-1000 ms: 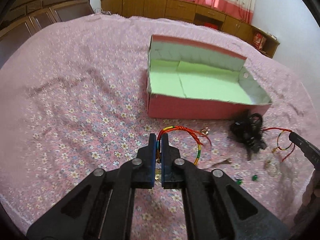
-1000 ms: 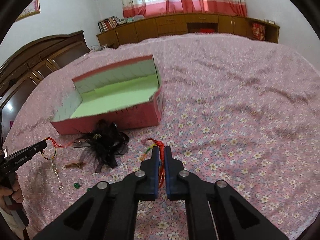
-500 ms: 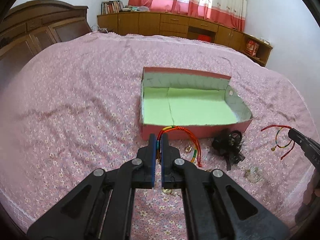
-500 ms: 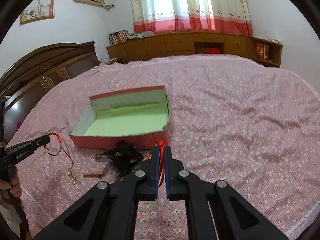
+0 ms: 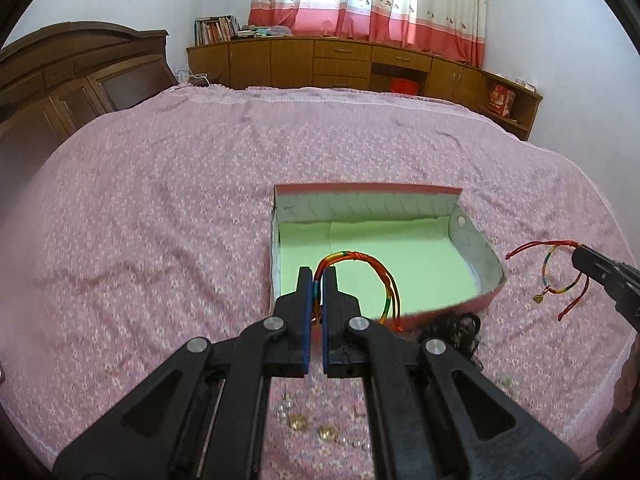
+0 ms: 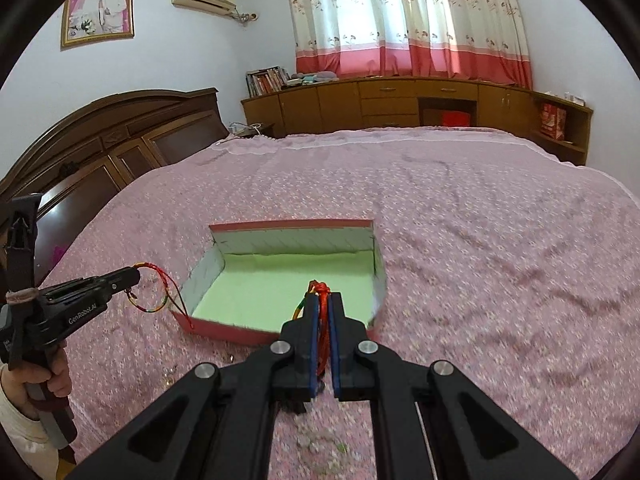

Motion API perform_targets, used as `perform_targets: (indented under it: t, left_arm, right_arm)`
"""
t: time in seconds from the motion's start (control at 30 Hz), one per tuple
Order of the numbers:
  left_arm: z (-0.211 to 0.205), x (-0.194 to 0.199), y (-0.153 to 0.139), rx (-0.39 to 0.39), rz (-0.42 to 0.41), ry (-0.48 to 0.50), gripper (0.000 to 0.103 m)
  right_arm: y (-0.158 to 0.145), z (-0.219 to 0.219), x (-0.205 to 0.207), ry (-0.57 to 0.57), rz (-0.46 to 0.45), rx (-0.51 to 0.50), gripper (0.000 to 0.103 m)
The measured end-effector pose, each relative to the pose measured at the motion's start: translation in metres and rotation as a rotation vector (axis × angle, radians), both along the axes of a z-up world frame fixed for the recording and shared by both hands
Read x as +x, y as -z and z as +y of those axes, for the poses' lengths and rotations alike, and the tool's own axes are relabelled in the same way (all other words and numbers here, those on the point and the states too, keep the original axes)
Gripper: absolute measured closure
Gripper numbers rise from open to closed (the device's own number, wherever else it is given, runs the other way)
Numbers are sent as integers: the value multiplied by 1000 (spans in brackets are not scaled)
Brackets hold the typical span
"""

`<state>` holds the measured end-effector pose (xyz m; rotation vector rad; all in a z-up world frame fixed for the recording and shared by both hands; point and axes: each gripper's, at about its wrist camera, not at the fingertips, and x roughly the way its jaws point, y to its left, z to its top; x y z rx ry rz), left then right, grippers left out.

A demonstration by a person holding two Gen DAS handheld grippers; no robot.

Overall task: Organize jewelry
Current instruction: 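Carry both bracelets into the green-lined box and open both tools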

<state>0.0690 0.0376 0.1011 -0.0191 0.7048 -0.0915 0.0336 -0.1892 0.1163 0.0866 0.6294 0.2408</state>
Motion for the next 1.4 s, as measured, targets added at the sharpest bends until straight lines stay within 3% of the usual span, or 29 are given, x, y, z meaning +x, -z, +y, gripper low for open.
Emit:
perform_targets:
  t: [0.43, 0.87, 1.13, 1.4]
  left_arm:
    - [-20, 67, 20, 39, 48, 35, 103]
    - [-23, 135, 72, 69, 168, -1, 103]
    - [-19, 152, 95, 101, 221, -12, 103]
    - [-24, 152, 102, 129, 219, -24, 103]
  right_arm:
    - [13, 25, 83, -61, 86, -31, 97]
    - [73, 23, 169, -59, 245, -17, 97]
    - [98, 26, 197, -31, 295, -86, 97]
    - [115, 21, 216, -17, 326, -123, 96]
